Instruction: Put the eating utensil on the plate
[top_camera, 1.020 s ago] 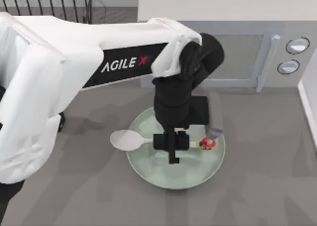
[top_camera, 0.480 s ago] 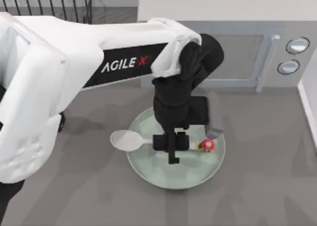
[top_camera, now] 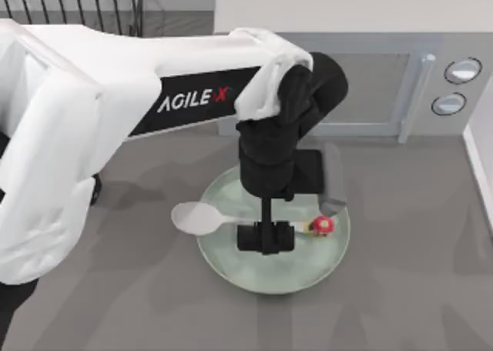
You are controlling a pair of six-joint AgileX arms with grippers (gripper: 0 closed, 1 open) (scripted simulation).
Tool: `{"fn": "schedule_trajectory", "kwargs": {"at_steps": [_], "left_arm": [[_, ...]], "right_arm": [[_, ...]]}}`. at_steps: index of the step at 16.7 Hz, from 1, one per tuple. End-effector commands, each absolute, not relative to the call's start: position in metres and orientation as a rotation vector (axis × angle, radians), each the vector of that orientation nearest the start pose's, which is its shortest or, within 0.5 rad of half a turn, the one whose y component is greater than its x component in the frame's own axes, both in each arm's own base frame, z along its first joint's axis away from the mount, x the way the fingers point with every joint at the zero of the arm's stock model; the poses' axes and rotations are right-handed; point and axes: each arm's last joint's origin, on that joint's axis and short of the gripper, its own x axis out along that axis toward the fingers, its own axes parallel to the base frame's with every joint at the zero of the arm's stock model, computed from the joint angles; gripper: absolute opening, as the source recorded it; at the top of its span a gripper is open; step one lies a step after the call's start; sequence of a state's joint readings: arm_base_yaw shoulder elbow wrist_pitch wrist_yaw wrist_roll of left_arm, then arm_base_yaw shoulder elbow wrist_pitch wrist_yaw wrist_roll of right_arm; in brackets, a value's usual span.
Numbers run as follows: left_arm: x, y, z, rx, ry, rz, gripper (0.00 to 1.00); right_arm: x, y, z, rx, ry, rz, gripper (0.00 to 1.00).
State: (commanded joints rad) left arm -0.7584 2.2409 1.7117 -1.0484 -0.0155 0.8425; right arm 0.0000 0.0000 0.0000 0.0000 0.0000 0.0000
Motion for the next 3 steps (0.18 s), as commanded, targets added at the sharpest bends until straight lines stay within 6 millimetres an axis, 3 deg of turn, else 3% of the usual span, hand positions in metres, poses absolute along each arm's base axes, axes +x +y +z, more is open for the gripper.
{"fn": "schedule_trajectory", "kwargs": {"at_steps": [3], "left_arm": [[0.3163,-0.2927,0.1358,1.242,1.208,-1.210,1.00]], "right_arm": [[0.1057,-0.0012,0.1600,0.000,0.000,0.000,1.00]]}}
